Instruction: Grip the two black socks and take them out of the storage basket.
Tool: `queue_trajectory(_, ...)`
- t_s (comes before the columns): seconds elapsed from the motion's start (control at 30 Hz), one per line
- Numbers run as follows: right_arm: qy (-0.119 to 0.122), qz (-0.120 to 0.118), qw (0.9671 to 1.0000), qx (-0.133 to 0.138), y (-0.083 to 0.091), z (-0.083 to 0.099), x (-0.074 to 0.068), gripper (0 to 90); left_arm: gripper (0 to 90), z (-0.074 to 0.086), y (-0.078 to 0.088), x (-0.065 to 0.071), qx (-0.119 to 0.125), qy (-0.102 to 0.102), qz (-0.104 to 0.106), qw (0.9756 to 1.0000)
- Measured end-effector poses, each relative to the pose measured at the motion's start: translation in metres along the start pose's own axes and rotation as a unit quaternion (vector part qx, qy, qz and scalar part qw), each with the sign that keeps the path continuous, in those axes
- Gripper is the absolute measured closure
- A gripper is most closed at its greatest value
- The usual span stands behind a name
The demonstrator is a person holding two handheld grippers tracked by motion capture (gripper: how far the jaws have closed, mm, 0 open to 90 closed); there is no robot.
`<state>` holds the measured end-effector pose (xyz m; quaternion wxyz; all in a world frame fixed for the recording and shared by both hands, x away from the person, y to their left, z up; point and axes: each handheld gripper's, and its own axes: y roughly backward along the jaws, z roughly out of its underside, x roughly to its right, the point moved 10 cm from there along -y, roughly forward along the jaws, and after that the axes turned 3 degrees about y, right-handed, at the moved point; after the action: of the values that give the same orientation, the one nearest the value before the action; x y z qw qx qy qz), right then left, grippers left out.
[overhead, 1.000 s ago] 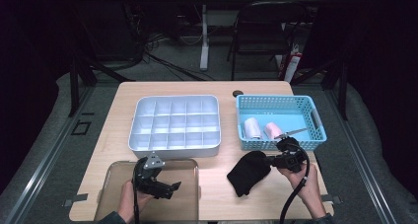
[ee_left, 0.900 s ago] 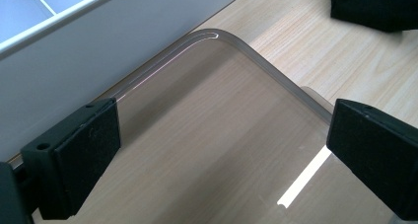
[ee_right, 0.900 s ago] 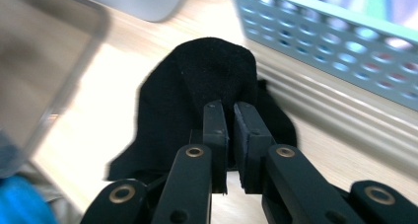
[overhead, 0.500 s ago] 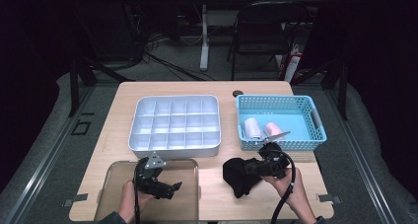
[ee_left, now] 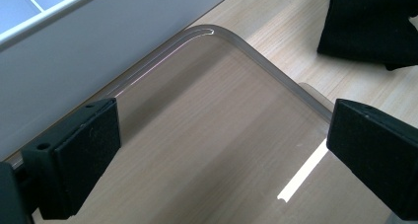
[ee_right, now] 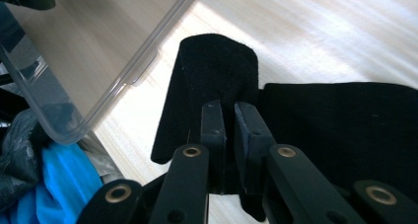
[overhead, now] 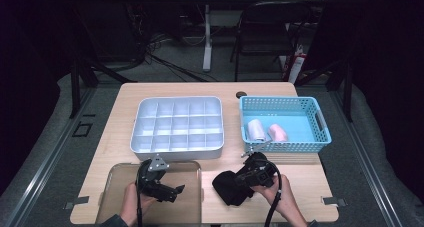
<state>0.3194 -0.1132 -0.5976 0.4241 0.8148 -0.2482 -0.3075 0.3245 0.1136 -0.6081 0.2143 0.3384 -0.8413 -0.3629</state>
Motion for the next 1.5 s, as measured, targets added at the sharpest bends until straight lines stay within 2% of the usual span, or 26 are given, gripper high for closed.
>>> queue_trajectory(0.17,0.006,-0.004,1.0000,-0.006,-0.007,0.000,-0.005,83.0,0.4,0.000,-0.001,0.002,-0.002,-0.004,0.001,1.0000)
queue_trajectory(0.3,0.007,0.012,0.9999,-0.005,-0.011,-0.001,-0.002,79.9,0.4,-0.002,-0.003,0.007,-0.003,-0.006,0.003,1.0000)
queue_trajectory(0.33,0.009,0.017,0.9996,-0.019,-0.012,0.002,0.000,78.2,0.4,-0.002,-0.004,0.008,-0.003,-0.009,0.002,1.0000)
queue_trajectory(0.4,0.007,0.022,0.9995,-0.020,-0.014,0.003,0.005,72.8,0.5,-0.003,-0.004,0.011,-0.008,-0.013,0.006,0.9999)
queue_trajectory(0.57,-0.005,0.018,0.9998,-0.005,-0.007,0.002,0.012,59.3,0.6,-0.005,-0.006,0.017,-0.006,-0.017,0.007,0.9998)
queue_trajectory(0.67,-0.010,0.035,0.9993,0.012,0.001,0.001,0.023,56.3,0.9,-0.006,-0.005,0.020,-0.007,-0.017,0.011,0.9998)
queue_trajectory(0.73,-0.022,0.052,0.9981,0.023,0.007,0.001,0.034,55.8,1.4,-0.007,-0.005,0.022,-0.008,-0.017,0.013,0.9997)
queue_trajectory(0.8,-0.030,0.088,0.9955,0.022,0.012,0.003,0.049,53.6,2.1,-0.008,-0.006,0.025,-0.008,-0.018,0.017,0.9997)
queue_trajectory(0.83,-0.030,0.110,0.9934,0.018,0.014,0.005,0.057,53.1,2.2,-0.008,-0.006,0.028,-0.010,-0.020,0.022,0.9995)
queue_trajectory(0.87,-0.030,0.120,0.9922,0.015,0.015,0.007,0.063,51.9,2.2,-0.009,-0.008,0.030,-0.013,-0.024,0.021,0.9994)
queue_trajectory(0.93,-0.042,0.123,0.9913,0.021,0.016,0.008,0.069,51.1,2.3,-0.011,-0.010,0.037,-0.015,-0.032,0.026,0.9991)
queue_trajectory(1.0,-0.041,0.134,0.9900,0.012,0.015,0.011,0.075,51.2,2.6,-0.014,-0.013,0.044,-0.019,-0.040,0.028,0.9986)
queue_trajectory(1.17,-0.049,0.137,0.9894,-0.007,0.007,0.017,0.082,54.6,7.0,-0.026,-0.023,0.064,-0.020,-0.056,0.043,0.9973)
queue_trajectory(1.4,-0.062,0.137,0.9884,-0.022,0.002,0.024,0.081,58.6,15.1,-0.047,-0.038,0.092,-0.026,-0.080,0.054,0.9950)
queue_trajectory(1.47,-0.060,0.147,0.9867,-0.036,0.003,0.028,0.082,59.8,17.1,-0.053,-0.042,0.100,-0.026,-0.087,0.058,0.9942)
queue_trajectory(1.5,-0.064,0.141,0.9875,-0.029,0.002,0.028,0.081,62.2,18.1,-0.056,-0.044,0.103,-0.027,-0.091,0.059,0.9937)
